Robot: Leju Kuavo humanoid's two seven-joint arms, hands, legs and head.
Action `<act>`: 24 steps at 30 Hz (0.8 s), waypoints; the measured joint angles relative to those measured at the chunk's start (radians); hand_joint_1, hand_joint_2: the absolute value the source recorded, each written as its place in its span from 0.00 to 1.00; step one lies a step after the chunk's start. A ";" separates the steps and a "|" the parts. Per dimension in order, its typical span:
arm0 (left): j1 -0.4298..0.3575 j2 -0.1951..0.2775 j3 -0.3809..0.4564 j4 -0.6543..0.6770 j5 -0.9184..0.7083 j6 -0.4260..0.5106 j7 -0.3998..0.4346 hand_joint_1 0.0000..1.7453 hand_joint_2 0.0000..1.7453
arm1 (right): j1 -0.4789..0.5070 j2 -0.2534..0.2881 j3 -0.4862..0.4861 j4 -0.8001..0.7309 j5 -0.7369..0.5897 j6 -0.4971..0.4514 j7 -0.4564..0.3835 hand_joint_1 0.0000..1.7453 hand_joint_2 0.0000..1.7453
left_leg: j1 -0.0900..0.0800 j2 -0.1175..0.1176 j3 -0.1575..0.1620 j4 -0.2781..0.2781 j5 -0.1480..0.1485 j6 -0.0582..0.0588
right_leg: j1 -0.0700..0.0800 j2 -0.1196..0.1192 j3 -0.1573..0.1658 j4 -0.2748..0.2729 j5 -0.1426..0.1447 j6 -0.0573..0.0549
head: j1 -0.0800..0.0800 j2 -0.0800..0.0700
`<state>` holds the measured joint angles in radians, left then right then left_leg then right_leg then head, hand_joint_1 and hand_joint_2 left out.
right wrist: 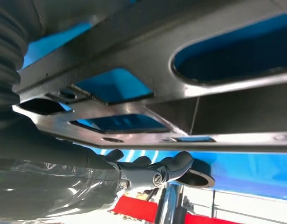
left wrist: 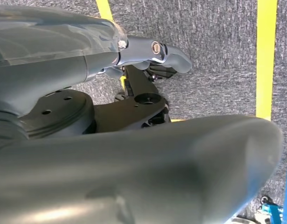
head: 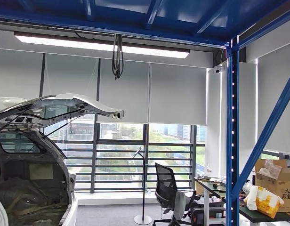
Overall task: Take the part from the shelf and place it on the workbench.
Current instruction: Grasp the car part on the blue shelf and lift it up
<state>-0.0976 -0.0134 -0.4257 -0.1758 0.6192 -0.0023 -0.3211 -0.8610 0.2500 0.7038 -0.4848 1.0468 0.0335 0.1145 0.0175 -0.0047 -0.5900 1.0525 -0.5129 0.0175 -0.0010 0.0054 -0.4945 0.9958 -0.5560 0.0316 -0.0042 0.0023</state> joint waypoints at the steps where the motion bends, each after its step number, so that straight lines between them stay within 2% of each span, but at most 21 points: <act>1: 0.000 0.000 0.000 0.000 0.000 0.000 0.000 0.00 0.00 | 0.000 0.000 0.000 0.004 0.000 -0.005 0.000 1.00 1.00 | 0.000 0.000 0.000 0.000 0.000 0.000 | 0.000 0.000 0.000 0.000 0.000 0.000 | 0.000 0.000; 14: 0.001 0.000 0.000 0.000 -0.018 0.011 -0.017 0.00 0.00 | -0.010 -0.012 0.001 0.013 0.012 -0.091 0.003 1.00 1.00 | 0.000 0.000 0.002 0.000 0.000 0.000 | 0.000 0.000 0.001 0.000 0.000 0.000 | 0.000 0.000; 18: 0.001 0.000 0.000 0.000 -0.029 0.012 -0.028 0.00 1.00 | -0.007 -0.017 0.000 0.004 0.019 -0.112 0.004 1.00 1.00 | 0.000 0.000 0.002 0.000 0.000 0.000 | 0.000 0.000 0.002 0.000 0.000 0.000 | 0.000 0.000; 24: 0.005 0.000 -0.002 0.000 -0.045 0.012 -0.078 0.00 1.00 | 0.024 -0.040 -0.009 -0.059 0.028 -0.134 -0.005 1.00 1.00 | 0.000 0.000 0.002 0.000 0.000 0.000 | 0.000 0.000 0.001 0.000 0.000 0.000 | 0.000 0.000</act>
<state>-0.0927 -0.0137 -0.4280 -0.1757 0.5739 0.0102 -0.3989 -0.8371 0.2101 0.6951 -0.5435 1.0744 -0.1006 0.1096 0.0174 -0.0047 -0.5884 1.0526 -0.5125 0.0172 -0.0010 0.0055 -0.4931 0.9959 -0.5559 0.0316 -0.0042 0.0023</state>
